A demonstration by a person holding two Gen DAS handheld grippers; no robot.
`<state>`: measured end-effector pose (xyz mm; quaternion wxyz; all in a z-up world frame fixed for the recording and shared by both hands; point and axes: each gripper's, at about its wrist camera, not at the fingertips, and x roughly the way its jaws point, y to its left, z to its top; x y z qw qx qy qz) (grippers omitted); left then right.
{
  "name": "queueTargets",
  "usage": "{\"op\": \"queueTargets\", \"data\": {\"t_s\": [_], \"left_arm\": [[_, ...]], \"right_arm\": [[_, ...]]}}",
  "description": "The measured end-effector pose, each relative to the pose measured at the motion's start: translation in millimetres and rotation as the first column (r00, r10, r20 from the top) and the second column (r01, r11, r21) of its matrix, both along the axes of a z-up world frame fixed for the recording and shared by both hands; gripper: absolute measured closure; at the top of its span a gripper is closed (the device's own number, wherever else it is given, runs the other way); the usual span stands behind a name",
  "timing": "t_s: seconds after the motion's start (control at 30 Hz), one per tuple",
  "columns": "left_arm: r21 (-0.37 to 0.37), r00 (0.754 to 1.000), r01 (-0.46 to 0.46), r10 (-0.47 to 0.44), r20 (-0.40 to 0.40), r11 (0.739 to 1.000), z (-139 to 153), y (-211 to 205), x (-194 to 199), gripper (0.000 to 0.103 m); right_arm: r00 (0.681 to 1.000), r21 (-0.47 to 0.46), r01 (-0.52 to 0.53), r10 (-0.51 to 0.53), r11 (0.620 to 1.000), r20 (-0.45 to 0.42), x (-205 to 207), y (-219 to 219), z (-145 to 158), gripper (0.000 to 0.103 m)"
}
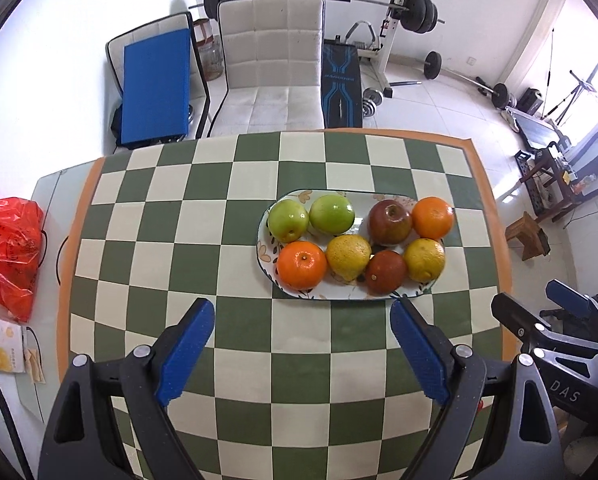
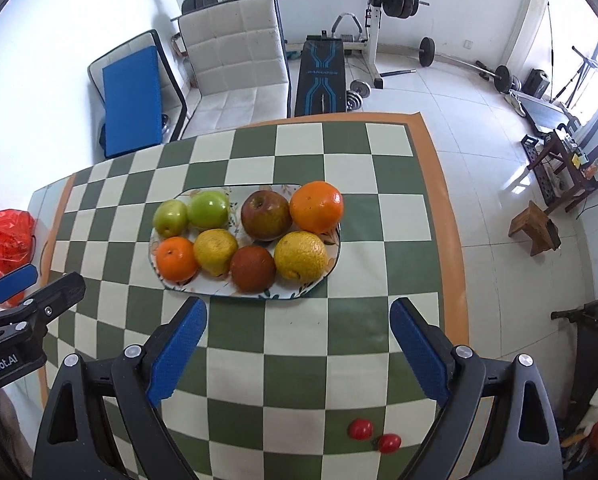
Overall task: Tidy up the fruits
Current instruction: 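Open both tools and pull them back from the plate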
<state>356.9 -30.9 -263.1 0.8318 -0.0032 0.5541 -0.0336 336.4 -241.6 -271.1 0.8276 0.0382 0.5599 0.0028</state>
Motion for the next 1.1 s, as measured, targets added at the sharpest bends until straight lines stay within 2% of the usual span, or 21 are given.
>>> {"op": "queueTargets", "data": {"t_s": [0.23, 0.43, 0.6, 0.8, 1.0, 1.07, 1.1], "left_arm": [[0.006, 0.996, 0.006, -0.006, 0.089, 1.000, 34, 3, -41, 0.013], [-0.006, 0.991, 0.029, -0.028, 0.133, 1.000, 58, 2, -69, 0.013], [-0.020, 0.987, 0.033, -0.030, 0.160, 0.999, 71, 2, -85, 0.013], [-0.014, 0.984, 0.028, -0.025, 0.177, 1.000, 76, 2, -90, 0.013], [-0.008, 0.988, 0.008, -0.007, 0.156, 1.000, 70, 2, -86, 0.013], [0.010, 0.990, 0.010, -0.011, 0.140, 1.000, 64, -1, -83, 0.001], [0.025, 0.991, 0.014, -0.017, 0.129, 1.000, 57, -4, -79, 0.000]], "right_arm": [[0.996, -0.020, -0.003, 0.005, 1.000, 0.088, -48, 7, 47, 0.008], [0.988, -0.026, 0.008, -0.003, 1.000, 0.156, -83, 6, 86, 0.008], [0.981, -0.022, 0.013, -0.009, 1.000, 0.193, -104, 7, 106, 0.008], [0.978, -0.012, 0.017, -0.014, 1.000, 0.209, -116, 8, 113, 0.008], [0.978, 0.060, 0.026, -0.038, 0.998, 0.204, -111, 0, 102, 0.008], [0.979, 0.077, 0.030, -0.045, 0.997, 0.197, -107, -9, 93, 0.008], [0.983, 0.090, 0.042, -0.058, 0.995, 0.174, -104, -17, 84, 0.008]]}}
